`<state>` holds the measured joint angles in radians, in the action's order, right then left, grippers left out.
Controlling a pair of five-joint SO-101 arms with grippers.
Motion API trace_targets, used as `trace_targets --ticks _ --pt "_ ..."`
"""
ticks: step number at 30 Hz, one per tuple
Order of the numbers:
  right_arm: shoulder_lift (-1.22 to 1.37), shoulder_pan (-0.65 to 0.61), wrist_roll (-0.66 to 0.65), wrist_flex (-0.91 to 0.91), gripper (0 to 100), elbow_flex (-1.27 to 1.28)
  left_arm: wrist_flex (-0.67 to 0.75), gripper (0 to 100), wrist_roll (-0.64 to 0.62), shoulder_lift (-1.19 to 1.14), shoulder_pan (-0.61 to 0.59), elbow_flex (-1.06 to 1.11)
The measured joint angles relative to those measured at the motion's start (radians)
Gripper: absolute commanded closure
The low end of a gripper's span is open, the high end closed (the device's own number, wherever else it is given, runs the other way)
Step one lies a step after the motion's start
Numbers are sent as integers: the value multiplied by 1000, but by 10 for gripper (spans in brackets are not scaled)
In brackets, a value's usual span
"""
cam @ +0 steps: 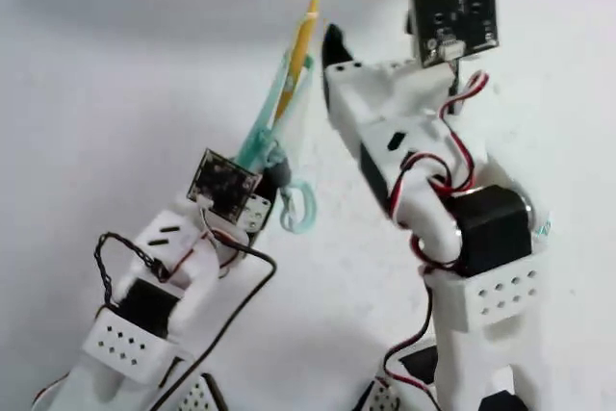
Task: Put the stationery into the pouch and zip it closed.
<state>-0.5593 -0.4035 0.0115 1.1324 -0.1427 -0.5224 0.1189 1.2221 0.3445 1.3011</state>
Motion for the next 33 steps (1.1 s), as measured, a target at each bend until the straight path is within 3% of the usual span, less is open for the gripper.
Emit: trace_targets --ticks 5,8,12,21,24,33 --pt "106 3 0 -77 788 0 -9 872 0 -11 0 0" --pt "189 6 0 -110 783 0 -17 871 0 -15 -2 2" --pt "226 3 0 -91 789 -3 -17 867 2 -15 -2 2" --pt "241 -34 0 -21 983 -15 -80 871 2 -15 -2 -8" --pt "247 -44 0 -15 976 -11 -92 871 2 -15 -14 -9" --pt "272 -157 -2 238 979 -74 -94 868 2 -2 -64 -9"
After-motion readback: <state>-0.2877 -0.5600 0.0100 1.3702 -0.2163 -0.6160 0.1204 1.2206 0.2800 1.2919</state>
